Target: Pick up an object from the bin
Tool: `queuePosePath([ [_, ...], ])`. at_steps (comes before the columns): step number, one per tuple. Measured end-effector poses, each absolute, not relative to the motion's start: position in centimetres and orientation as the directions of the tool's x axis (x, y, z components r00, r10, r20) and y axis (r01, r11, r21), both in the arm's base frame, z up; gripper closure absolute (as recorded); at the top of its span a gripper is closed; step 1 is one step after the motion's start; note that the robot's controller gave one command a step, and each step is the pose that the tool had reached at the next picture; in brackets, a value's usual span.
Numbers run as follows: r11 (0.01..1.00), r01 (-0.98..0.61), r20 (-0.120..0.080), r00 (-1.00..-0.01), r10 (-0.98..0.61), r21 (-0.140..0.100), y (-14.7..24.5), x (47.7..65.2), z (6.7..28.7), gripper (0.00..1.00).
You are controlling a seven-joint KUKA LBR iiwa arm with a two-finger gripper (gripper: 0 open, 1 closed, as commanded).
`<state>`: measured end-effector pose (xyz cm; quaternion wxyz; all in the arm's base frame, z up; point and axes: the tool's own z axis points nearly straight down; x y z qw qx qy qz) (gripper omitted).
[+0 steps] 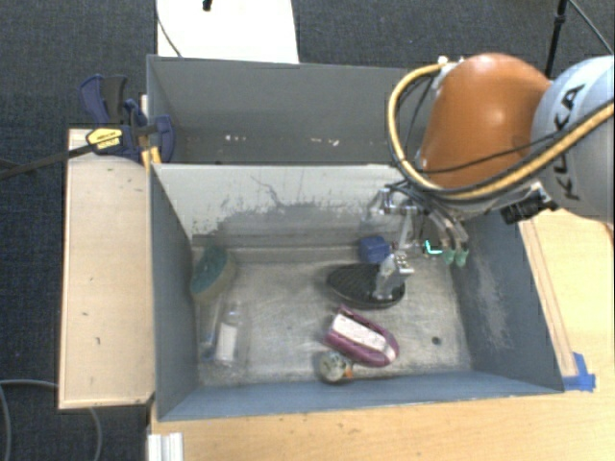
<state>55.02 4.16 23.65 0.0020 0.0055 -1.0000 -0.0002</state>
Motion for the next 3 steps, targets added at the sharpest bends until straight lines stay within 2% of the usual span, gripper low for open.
queuePosePath([
  [1,0.996,-0.086,-0.009,-0.996,-0.086,0.0,0.2,57.5,7.2,0.0],
  [2,0.999,0.048,-0.008,-0.999,0.048,0.002,2.6,56.7,10.1,0.0],
  [3,0.952,0.307,-0.007,-0.952,0.307,0.002,1.3,57.7,10.1,0.0],
])
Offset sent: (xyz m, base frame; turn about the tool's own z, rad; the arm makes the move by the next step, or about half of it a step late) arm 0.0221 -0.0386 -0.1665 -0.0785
